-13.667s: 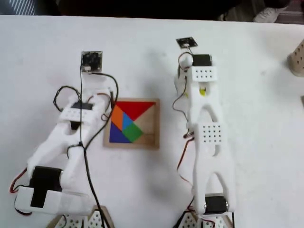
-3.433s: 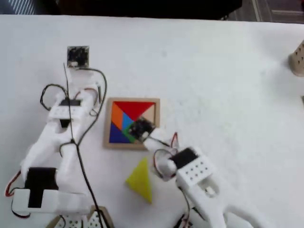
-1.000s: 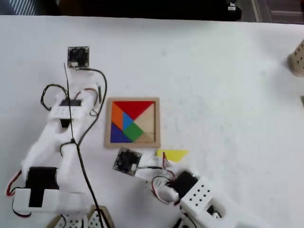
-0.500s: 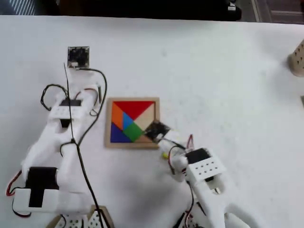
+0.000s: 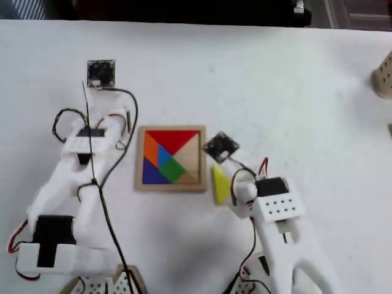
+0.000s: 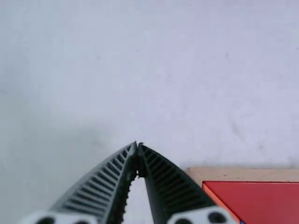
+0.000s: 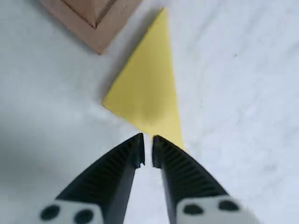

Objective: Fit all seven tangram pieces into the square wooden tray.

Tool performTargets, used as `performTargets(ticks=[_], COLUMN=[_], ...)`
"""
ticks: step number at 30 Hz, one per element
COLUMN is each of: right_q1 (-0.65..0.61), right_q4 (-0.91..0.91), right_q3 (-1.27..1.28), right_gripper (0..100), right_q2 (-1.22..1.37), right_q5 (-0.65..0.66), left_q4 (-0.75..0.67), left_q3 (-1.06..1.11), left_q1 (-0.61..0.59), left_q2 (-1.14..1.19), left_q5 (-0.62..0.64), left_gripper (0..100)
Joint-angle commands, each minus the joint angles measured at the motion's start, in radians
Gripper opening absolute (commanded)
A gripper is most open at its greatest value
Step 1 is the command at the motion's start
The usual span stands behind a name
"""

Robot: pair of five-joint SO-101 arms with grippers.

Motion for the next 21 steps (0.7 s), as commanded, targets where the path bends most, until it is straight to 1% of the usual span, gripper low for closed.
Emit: performTargets(ticks=[1, 4, 6, 8, 12, 18, 21], right_q1=[-0.062, -0.154, -0.202, -0.222, -0.22, -0.22, -0.226], right_q4=[0.09, 0.09, 0.073, 0.022, -0.101, -0.119, -0.142], right_q3=[-0.115, -0.112, -0.097, -0.068, 0.02, 0.049, 0.038], right_gripper=[18.8, 30.1, 33.0, 33.4, 33.5, 33.6, 33.7], right_q2=[0.01, 0.012, 0.012, 0.012, 0.013, 0.018, 0.081], right_q5=[-0.012, -0.012, -0.012, -0.012, -0.012, -0.011, -0.011], left_q4=[-0.018, -0.018, -0.018, -0.018, -0.02, -0.021, -0.021], left_q3=[-0.041, -0.041, -0.041, -0.041, -0.041, -0.041, -0.041], left_q1=[-0.007, -0.007, -0.007, -0.007, -0.007, -0.005, -0.005], left_q2=[-0.007, -0.007, -0.007, -0.007, -0.007, -0.007, -0.007], left_q5=[-0.003, -0.003, -0.005, -0.005, -0.005, -0.005, -0.005], left_gripper=[2, 2, 2, 2, 2, 2, 2])
